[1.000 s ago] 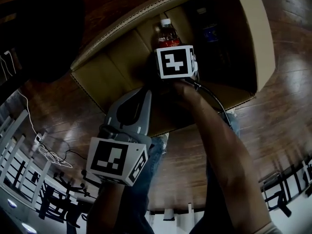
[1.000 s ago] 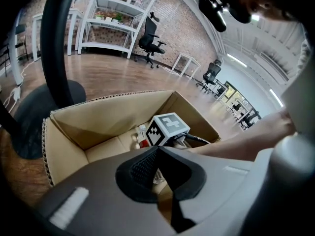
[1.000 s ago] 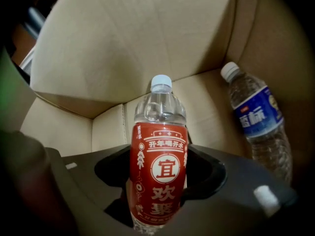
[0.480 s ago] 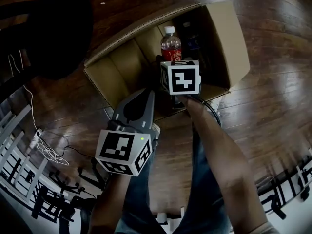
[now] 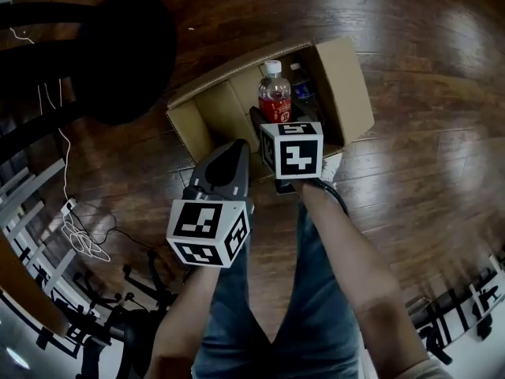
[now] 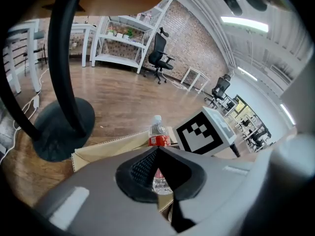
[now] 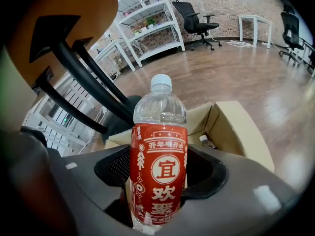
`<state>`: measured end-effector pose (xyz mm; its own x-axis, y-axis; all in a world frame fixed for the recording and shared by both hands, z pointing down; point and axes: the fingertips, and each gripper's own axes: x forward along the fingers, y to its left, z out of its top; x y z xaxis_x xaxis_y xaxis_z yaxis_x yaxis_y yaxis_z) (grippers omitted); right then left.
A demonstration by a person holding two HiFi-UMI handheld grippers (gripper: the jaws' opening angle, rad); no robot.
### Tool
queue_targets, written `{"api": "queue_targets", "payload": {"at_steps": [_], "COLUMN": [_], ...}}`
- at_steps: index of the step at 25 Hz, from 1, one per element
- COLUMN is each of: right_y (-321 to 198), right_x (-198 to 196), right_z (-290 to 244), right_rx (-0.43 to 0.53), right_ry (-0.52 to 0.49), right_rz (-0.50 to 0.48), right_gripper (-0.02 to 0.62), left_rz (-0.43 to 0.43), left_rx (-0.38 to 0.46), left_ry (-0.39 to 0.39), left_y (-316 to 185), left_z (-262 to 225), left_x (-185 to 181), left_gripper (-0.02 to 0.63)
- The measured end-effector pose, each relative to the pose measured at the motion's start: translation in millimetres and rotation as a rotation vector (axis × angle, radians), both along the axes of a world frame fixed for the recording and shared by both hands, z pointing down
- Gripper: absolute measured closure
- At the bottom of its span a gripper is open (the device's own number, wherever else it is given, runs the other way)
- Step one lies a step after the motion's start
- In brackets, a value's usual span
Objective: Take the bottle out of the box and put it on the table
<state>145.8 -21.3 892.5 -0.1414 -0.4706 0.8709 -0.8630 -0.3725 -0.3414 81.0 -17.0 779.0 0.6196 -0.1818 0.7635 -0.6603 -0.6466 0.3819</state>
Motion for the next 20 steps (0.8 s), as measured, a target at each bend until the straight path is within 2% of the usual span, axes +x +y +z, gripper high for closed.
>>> {"api": "queue_targets", "payload": {"at_steps": [7,12,15,20], "right_y": [0.6,2.5,-7.8,-31.7], "right_x": [2.7,7.7,8.1,11.9], "right_z": [-86.2,-165.9,-223.0,-315.1], "right_rx": [0.074,0.141,0.199,0.317], "right_ry": [0.028,0.049,0.062,0.144], "right_rz": [-0.035,-0.036,-0.038,-0.083], "right_gripper": [0.298,0.298,0.298,0.296], "left_rz": [0.011,-0.040,-0.042,-0.015], "left_rx": [0.050,0.061,0.070,0.116], "left_ry": [0.019,0.033,0.063,0.109], "left_y": [-0.6,0.1,-5.7,-12.2], "left_z": [-64.8,-121.4,-163.0,-222.7], "left_x": [3.5,2.9,6.0,14.1], "left_gripper": [0.609,0.609,0.609,0.609]}}
